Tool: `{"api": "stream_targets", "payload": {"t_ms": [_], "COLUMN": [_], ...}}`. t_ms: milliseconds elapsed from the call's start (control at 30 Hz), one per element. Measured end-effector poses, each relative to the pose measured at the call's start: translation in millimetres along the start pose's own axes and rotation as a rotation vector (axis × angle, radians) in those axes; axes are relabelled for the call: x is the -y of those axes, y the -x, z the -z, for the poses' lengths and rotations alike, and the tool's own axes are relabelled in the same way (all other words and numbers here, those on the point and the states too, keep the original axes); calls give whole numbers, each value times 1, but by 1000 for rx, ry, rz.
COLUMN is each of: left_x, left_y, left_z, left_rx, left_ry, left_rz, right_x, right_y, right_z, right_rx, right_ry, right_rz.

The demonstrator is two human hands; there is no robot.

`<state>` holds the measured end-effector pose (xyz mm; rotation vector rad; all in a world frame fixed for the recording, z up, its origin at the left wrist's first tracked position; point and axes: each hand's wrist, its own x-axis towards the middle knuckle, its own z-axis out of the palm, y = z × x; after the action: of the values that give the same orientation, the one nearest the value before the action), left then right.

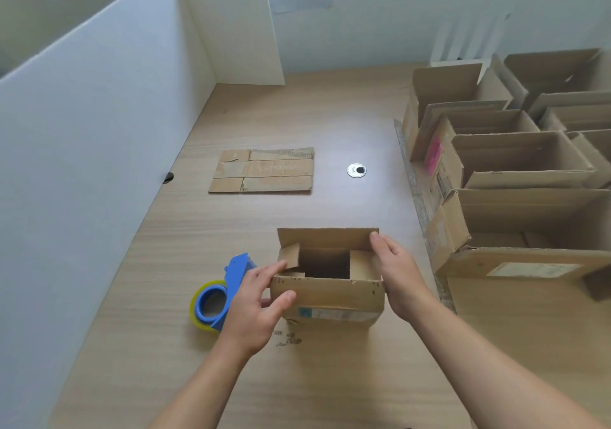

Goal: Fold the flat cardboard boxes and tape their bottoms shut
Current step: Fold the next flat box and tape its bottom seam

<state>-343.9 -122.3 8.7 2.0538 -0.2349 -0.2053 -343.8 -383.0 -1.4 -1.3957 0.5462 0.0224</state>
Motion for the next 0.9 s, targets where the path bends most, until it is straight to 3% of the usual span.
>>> {"api": "stream_targets", "payload": {"t_ms": [100, 300, 500, 900], "left_x": [1, 6, 6, 2], "left_y": [-7, -13, -26, -60], "left_z": [1, -7, -14, -24], "left_rx": [13, -109, 18, 5], "left_ry": [-55, -23, -126, -72], "left_rz": [-2, 65, 33, 79], "right_x": [2, -6, -20, -4], "right_y": [2, 6, 5, -26], "right_z": [1, 0, 0, -8], "right_rx": [86, 70, 30, -48], "right_ry": [-23, 30, 117, 337], "right_rz": [-11, 92, 175, 263]}}
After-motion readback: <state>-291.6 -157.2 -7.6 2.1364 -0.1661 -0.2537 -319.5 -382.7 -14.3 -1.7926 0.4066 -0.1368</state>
